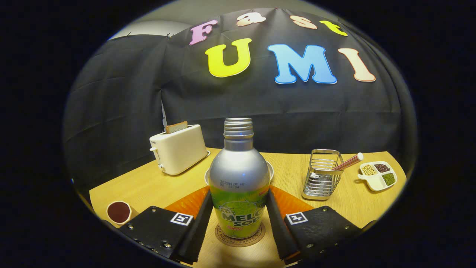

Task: Take the bottle from table, then pour the juice into the cup, finally place the bottle on the coaster

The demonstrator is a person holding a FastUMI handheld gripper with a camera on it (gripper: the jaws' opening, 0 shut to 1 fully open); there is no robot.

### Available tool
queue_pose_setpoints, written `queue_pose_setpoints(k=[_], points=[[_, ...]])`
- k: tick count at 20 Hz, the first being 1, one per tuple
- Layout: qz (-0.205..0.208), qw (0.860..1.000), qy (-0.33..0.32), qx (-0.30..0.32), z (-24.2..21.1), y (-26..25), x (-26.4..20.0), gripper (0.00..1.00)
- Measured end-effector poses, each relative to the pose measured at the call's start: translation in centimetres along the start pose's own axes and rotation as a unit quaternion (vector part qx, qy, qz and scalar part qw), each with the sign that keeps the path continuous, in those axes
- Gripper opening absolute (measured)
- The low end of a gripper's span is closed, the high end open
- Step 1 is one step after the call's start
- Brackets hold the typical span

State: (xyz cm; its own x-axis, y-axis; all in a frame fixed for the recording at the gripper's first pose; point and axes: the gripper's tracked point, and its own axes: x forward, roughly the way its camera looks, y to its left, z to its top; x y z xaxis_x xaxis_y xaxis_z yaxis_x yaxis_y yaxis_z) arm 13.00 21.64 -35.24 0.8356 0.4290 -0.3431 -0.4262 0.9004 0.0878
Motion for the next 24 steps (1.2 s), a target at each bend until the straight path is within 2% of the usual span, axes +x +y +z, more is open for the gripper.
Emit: queue_pose_setpoints(k=[10,13,14,15,20,24], points=[[-0.003,0.999,-0.014,-0.032,-1.3,0.0,0.7,0.76],[0.006,1.000,0.001,-0.015,-2.2,0.4,0.8,0.82],[0.003,1.000,0.004,-0.012,-2.1,0.4,0.5,0.88],[-0.005,1.000,0.001,-0.011,-1.5,0.1,0.2,1.00],[-0.023,0.998,-0.055,-0.016,5.2,0.6,-4.4,0.99],[-0.085,0.989,-0.123,-0.014,14.0,-2.0,-12.4,0.99]])
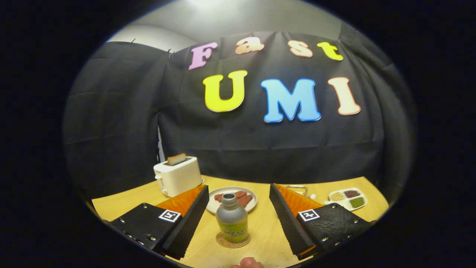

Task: Take the bottle from table, then pour the juice into the cup, finally place the bottle on the coaster

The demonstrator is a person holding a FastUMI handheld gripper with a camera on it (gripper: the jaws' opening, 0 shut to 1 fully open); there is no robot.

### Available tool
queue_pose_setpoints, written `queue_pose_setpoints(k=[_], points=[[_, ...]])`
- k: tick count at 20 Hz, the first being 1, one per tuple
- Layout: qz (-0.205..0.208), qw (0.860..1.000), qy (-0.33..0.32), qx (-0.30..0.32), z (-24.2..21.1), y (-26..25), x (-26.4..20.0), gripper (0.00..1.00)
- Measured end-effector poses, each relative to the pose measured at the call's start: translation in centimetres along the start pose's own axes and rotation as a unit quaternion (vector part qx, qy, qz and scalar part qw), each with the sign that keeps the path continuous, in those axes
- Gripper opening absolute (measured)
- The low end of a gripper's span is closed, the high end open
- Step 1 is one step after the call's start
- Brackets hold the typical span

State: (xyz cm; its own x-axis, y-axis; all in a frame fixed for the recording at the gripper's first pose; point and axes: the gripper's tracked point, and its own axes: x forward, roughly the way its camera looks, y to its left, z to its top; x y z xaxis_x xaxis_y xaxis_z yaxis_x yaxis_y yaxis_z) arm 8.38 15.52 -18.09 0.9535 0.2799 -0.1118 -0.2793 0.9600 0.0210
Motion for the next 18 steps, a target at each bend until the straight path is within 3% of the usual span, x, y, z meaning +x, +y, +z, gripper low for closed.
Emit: queue_pose_setpoints(k=[5,8,12,18], points=[[-0.101,0.994,-0.030,-0.005,10.7,-7.5,-5.4,0.99],[-0.142,0.988,-0.051,-0.016,15.5,-11.1,-7.8,0.99],[-0.149,0.985,-0.080,-0.021,20.1,-13.0,-9.9,0.99],[-0.131,0.985,-0.083,-0.069,20.1,-14.1,-11.2,0.99]])
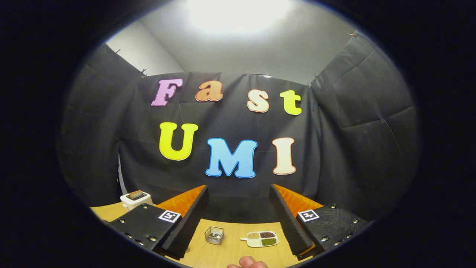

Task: Take the bottle from table, then pour the juice into the cup, finally place the bottle on the coaster

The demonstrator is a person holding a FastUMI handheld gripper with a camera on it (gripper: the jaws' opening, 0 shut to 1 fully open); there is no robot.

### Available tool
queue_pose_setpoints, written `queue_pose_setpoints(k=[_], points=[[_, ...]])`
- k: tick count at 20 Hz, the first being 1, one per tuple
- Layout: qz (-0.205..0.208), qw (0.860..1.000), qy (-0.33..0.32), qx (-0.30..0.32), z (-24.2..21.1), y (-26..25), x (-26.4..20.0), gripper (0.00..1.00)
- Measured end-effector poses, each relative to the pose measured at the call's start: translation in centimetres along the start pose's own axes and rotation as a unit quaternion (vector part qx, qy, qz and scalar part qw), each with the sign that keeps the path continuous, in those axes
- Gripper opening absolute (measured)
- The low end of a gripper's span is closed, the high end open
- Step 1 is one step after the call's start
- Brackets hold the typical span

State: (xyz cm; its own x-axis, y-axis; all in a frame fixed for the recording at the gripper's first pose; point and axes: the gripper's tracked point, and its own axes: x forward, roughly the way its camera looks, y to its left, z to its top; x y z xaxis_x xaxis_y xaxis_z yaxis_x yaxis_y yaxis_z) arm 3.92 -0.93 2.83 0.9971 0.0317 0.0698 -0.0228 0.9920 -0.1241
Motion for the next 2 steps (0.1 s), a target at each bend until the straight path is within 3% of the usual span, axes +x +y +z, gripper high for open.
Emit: queue_pose_setpoints(k=[2], points=[[-0.006,1.000,-0.011,-0.002,-0.21,-0.83,-0.38,0.99]])
